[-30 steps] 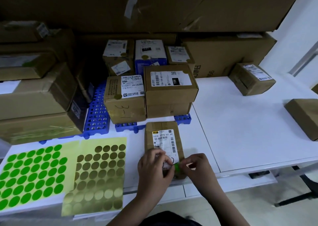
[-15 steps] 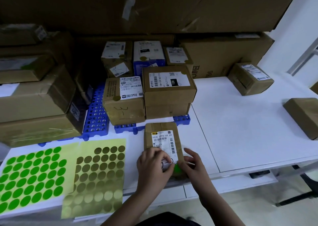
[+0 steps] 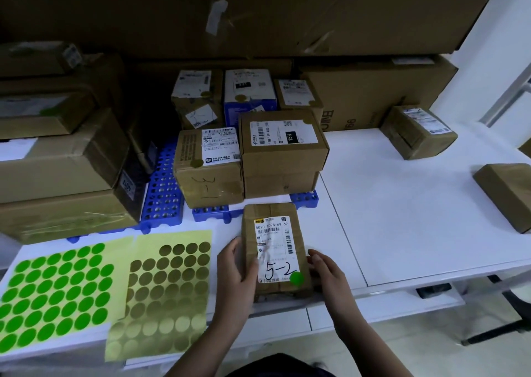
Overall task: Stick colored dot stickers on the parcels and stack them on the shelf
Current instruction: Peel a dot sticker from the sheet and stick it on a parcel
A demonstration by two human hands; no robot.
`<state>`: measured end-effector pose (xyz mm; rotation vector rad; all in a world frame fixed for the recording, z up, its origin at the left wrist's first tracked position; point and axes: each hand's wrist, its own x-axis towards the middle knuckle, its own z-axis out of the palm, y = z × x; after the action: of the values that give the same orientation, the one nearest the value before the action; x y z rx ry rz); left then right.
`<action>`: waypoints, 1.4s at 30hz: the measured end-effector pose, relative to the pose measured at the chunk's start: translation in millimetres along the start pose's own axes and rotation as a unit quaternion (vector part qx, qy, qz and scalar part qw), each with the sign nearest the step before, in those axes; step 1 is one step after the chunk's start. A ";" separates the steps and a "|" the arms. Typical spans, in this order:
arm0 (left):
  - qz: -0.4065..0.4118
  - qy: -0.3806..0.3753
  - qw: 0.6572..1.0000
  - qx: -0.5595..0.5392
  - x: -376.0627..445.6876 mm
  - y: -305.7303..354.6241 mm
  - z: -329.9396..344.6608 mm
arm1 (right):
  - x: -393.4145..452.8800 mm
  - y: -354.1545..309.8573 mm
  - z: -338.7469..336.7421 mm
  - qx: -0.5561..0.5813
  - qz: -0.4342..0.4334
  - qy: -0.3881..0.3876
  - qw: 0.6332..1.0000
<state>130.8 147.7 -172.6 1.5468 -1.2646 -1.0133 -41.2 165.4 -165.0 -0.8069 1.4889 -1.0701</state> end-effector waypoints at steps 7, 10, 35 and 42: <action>-0.092 -0.076 0.992 -0.050 1.0 9.8 9.7 | 15.7 41.7 7.8 -0.207 -0.088 -0.045 0.973; -0.110 -0.066 0.984 -0.125 -5.5 17.6 4.5 | -7.7 15.5 15.1 -0.148 -0.096 -0.076 0.981; -0.084 0.079 0.961 -0.252 -35.3 29.0 -140.3 | -46.0 -35.2 137.4 0.089 -0.019 -0.262 0.961; 0.012 0.071 0.991 -0.115 -43.6 38.5 -174.0 | -43.5 -25.2 169.4 0.238 0.087 -0.328 0.910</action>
<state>278.6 208.9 -82.8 1.3970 -1.0285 -0.9786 131.5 162.3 -127.9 -0.5839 0.6726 -0.8535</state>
